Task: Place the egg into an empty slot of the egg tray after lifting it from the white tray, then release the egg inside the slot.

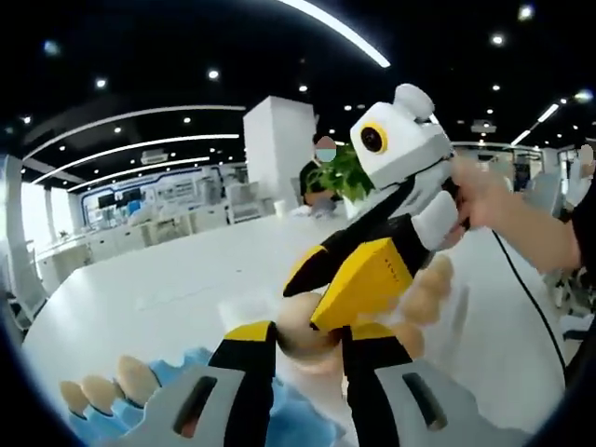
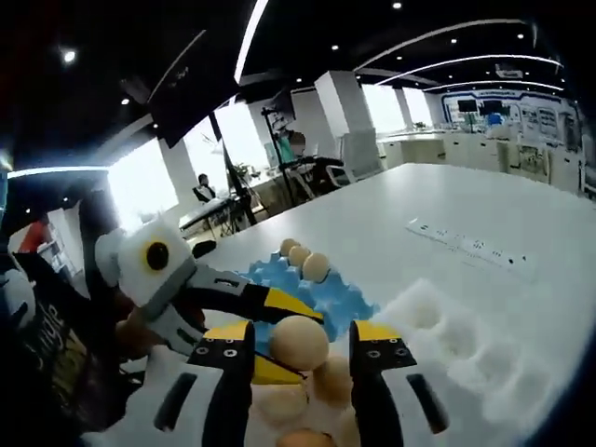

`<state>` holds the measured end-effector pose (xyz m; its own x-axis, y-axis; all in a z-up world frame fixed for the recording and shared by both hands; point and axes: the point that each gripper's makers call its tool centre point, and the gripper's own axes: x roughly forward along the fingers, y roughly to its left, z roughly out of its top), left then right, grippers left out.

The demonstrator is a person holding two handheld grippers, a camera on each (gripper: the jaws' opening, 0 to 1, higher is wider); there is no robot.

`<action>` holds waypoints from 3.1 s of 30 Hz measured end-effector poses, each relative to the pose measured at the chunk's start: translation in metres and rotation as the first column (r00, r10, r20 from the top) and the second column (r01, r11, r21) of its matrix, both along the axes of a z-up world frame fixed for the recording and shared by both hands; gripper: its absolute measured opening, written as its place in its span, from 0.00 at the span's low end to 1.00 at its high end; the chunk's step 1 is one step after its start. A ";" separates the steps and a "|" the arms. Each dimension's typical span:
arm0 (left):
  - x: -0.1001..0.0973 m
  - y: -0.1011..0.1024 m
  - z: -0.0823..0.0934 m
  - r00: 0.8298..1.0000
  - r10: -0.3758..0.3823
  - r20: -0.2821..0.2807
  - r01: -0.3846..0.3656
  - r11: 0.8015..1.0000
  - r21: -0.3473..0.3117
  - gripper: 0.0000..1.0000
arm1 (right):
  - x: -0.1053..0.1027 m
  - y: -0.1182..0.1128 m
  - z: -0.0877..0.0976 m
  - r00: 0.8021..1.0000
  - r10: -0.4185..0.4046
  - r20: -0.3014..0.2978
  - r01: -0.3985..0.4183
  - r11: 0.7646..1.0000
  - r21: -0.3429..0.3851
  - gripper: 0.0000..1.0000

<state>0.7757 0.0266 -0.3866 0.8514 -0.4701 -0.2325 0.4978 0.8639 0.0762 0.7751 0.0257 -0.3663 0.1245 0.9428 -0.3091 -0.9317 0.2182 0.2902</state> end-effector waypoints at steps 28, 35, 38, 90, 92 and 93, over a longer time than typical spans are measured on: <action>0.026 0.011 -0.010 0.997 0.056 -0.049 -0.058 0.998 -0.036 0.28 | 0.029 -0.082 0.058 0.955 -0.297 0.006 0.245 0.800 0.547 0.57; 0.042 0.028 -0.002 0.994 0.097 -0.042 -0.099 0.993 -0.057 0.28 | 0.033 -0.088 0.062 0.954 -0.300 -0.012 0.252 0.780 0.573 0.55; 0.046 0.040 0.001 0.991 0.127 -0.042 -0.129 0.989 -0.073 0.28 | 0.035 -0.093 0.066 0.950 -0.313 -0.014 0.261 0.767 0.586 0.54; 0.048 0.091 -0.012 0.946 0.293 -0.138 -0.264 0.944 0.198 0.40 | 0.043 -0.111 0.061 0.921 -0.389 0.001 0.329 0.780 0.533 0.49; 0.050 0.091 -0.010 0.948 0.289 -0.133 -0.260 0.945 0.200 0.40 | 0.045 -0.112 0.058 0.916 -0.401 0.023 0.335 0.794 0.508 0.49; 0.049 0.090 -0.008 0.949 0.288 -0.131 -0.259 0.945 0.199 0.41 | 0.045 -0.113 0.057 0.914 -0.405 0.036 0.335 0.800 0.499 0.49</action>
<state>0.8246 0.1167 -0.3950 0.8876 -0.1634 -0.4306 0.2622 0.9480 0.1807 0.8203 -0.0870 -0.3088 0.5008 0.8405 0.2069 -0.8452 0.4232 0.3264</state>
